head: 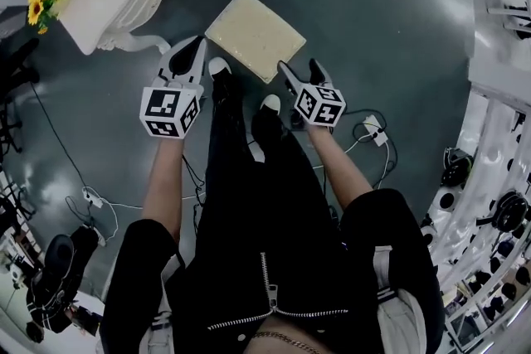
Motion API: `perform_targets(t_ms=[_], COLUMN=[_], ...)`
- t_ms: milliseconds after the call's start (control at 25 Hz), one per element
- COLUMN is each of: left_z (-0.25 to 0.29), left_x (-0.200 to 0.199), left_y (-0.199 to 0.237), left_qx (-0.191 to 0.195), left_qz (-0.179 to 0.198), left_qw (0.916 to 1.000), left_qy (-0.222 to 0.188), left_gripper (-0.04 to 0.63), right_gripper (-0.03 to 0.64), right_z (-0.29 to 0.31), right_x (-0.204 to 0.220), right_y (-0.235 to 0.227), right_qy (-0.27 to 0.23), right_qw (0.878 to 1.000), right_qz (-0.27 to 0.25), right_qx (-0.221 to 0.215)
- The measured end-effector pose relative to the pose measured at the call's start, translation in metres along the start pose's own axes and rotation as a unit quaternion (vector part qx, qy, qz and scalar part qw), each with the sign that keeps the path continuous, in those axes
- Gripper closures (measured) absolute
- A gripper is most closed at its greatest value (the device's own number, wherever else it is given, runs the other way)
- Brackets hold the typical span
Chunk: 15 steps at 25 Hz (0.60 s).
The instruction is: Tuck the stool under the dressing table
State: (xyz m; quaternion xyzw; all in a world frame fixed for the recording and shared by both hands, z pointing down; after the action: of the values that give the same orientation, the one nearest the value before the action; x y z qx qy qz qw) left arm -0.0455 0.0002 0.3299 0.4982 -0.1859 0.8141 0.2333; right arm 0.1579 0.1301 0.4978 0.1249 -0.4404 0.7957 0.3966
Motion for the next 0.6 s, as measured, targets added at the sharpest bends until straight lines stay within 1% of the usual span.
perform_targets(t_ms=[160,320,440,600], left_z=[0.024,0.049,0.070,0.097], left_x=[0.010,0.015,0.021,0.029], left_y=[0.003,0.007,0.011,0.012], left_qx=[0.020,0.046,0.069,0.093], left_qz=[-0.004,-0.003,0.001,0.006], left_qw=[0.9997,0.9988,0.9973,0.9951], left_qy=[0.011,0.019,0.026,0.034], left_gripper=[0.574,0.574,0.574,0.574], right_gripper=[0.174,0.159,0.149,0.146], right_z=[0.012,0.024,0.040,0.060], right_x=[0.011,0.017,0.022,0.030], right_y=[-0.018,-0.041,-0.055,-0.070], right_qy=[0.011,0.011,0.013,0.014], right_qw=[0.998,0.992,0.987,0.983], right_qz=[0.057,0.114,0.145,0.169], right_qx=[0.022,0.047,0.062,0.077])
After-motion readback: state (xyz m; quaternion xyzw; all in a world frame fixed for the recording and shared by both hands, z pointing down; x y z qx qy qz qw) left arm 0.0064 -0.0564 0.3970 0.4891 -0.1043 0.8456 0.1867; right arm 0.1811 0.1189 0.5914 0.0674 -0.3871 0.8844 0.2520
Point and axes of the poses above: the fingertips, and each gripper's own axes: z forward along the fingers, y to its left, x out of its underside, the point moved 3 cm from there along -z, backward along the fingers, and after that the axes turned 10 degrees about z, right-handed, at the moved point
